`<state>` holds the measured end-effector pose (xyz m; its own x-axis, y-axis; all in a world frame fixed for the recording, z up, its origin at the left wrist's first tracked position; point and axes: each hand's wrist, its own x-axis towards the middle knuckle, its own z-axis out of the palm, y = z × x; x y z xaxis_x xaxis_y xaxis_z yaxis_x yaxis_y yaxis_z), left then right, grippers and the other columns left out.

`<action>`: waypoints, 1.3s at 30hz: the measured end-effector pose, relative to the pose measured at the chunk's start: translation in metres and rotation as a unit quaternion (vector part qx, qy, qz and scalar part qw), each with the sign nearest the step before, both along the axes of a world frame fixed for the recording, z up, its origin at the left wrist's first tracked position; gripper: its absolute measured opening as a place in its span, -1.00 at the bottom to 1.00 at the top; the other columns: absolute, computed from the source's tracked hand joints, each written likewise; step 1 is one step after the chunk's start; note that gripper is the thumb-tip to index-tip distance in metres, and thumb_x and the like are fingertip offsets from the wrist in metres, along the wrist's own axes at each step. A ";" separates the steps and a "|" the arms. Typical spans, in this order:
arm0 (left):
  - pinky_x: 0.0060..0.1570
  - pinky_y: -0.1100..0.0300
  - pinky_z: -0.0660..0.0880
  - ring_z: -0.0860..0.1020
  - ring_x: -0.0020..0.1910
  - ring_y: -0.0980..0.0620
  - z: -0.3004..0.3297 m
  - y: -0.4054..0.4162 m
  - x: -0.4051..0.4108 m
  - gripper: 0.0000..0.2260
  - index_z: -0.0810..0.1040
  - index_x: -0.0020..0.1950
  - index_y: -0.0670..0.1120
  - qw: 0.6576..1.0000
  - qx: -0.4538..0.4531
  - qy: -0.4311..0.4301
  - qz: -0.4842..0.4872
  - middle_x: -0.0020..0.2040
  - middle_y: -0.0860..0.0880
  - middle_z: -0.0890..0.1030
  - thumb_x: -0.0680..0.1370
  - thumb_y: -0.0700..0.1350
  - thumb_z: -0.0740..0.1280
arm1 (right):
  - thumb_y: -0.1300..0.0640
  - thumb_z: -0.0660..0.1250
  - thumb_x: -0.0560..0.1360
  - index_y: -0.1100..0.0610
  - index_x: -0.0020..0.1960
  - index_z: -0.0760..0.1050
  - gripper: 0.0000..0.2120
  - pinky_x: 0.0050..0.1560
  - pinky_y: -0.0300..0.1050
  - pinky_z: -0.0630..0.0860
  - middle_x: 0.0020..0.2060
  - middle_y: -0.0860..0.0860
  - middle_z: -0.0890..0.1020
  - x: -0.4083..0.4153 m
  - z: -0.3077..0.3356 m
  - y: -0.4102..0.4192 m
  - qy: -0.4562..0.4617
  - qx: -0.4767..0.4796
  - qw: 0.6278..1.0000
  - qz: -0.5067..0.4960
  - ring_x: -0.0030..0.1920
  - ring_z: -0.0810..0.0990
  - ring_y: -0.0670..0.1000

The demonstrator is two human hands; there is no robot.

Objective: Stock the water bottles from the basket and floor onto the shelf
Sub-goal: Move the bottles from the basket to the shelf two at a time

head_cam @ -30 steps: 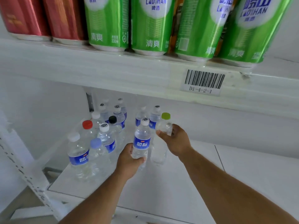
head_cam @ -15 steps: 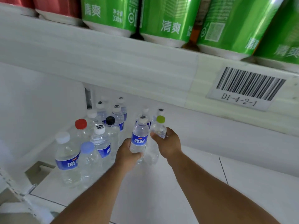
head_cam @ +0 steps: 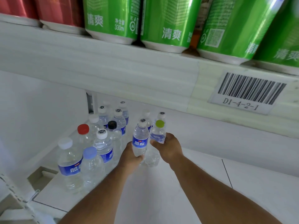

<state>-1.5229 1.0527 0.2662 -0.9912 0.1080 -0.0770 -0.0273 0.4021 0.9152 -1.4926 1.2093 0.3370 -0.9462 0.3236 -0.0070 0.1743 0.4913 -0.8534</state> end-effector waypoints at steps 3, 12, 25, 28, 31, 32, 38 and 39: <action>0.26 0.11 0.45 0.48 0.32 -0.07 0.006 0.000 0.006 -0.37 0.31 0.48 -0.05 1.000 -0.025 -0.001 -0.014 0.37 -0.06 0.50 0.47 -0.18 0.47 | -0.04 0.49 0.40 0.05 0.26 0.50 -0.53 0.03 -0.06 0.59 0.11 -0.02 0.65 0.008 -0.004 -0.001 -0.030 -0.012 0.999 -0.015 0.04 0.63 0.03; 0.36 0.07 0.40 0.44 0.38 -0.01 0.043 -0.021 0.074 -0.40 0.27 0.51 0.03 0.998 -0.051 0.016 -0.045 0.40 0.02 0.47 0.51 -0.10 0.40 | -0.12 0.33 0.55 0.11 0.56 0.19 -0.31 0.16 -0.15 0.42 0.49 0.06 0.38 0.065 0.002 -0.024 -0.102 0.030 0.994 -0.015 0.39 0.45 0.09; 0.39 0.01 0.32 0.30 0.47 -0.06 0.112 -0.097 0.203 -0.37 0.13 0.58 0.05 0.886 -0.404 0.091 -0.208 0.56 0.06 0.24 0.54 0.06 0.27 | -0.27 0.13 0.57 0.11 0.55 0.18 -0.31 0.51 0.02 0.16 0.52 0.06 0.28 0.228 0.033 -0.071 -0.124 0.395 0.905 0.099 0.54 0.16 0.12; 0.35 0.02 0.33 0.32 0.46 -0.07 0.114 -0.103 0.230 -0.37 0.13 0.58 0.07 0.880 -0.419 0.086 -0.206 0.55 0.05 0.25 0.53 0.04 0.27 | -0.27 0.12 0.58 0.12 0.57 0.12 -0.29 0.54 0.03 0.10 0.56 0.07 0.22 0.257 0.032 -0.083 -0.141 0.410 0.894 0.117 0.57 0.10 0.12; 0.34 0.02 0.35 0.33 0.45 -0.08 0.113 -0.107 0.258 -0.36 0.13 0.58 0.08 0.876 -0.433 0.082 -0.198 0.56 0.05 0.25 0.52 0.03 0.27 | -0.26 0.13 0.57 0.13 0.55 0.17 -0.31 0.52 0.03 0.14 0.53 0.06 0.27 0.284 0.033 -0.092 -0.134 0.411 0.894 0.120 0.55 0.15 0.12; 0.34 0.03 0.35 0.33 0.45 -0.07 0.113 -0.108 0.267 -0.36 0.13 0.57 0.08 0.875 -0.434 0.083 -0.197 0.55 0.05 0.25 0.52 0.04 0.27 | -0.25 0.14 0.57 0.13 0.55 0.17 -0.31 0.51 0.04 0.15 0.53 0.06 0.28 0.294 0.032 -0.093 -0.132 0.405 0.896 0.122 0.55 0.16 0.12; 0.35 0.05 0.35 0.32 0.45 -0.06 0.103 -0.112 0.331 -0.34 0.15 0.57 0.09 0.873 -0.437 0.054 -0.209 0.55 0.06 0.25 0.48 -0.04 0.26 | -0.22 0.18 0.55 0.14 0.47 0.28 -0.38 0.37 0.06 0.35 0.44 0.08 0.39 0.356 0.012 -0.097 -0.130 0.364 0.913 0.133 0.44 0.33 0.16; 0.36 0.03 0.35 0.33 0.45 -0.07 0.100 -0.113 0.341 -0.34 0.16 0.56 0.08 0.870 -0.441 0.050 -0.213 0.55 0.04 0.25 0.47 -0.04 0.26 | -0.22 0.19 0.55 0.14 0.45 0.30 -0.39 0.36 0.07 0.37 0.42 0.08 0.41 0.367 0.006 -0.096 -0.136 0.359 0.913 0.140 0.41 0.36 0.17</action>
<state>-1.1814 0.9398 0.3663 -0.8818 0.4102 -0.2328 0.3586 0.9037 0.2339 -1.1254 1.1129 0.3432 -0.9872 0.0831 -0.1360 0.1139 0.9647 -0.2375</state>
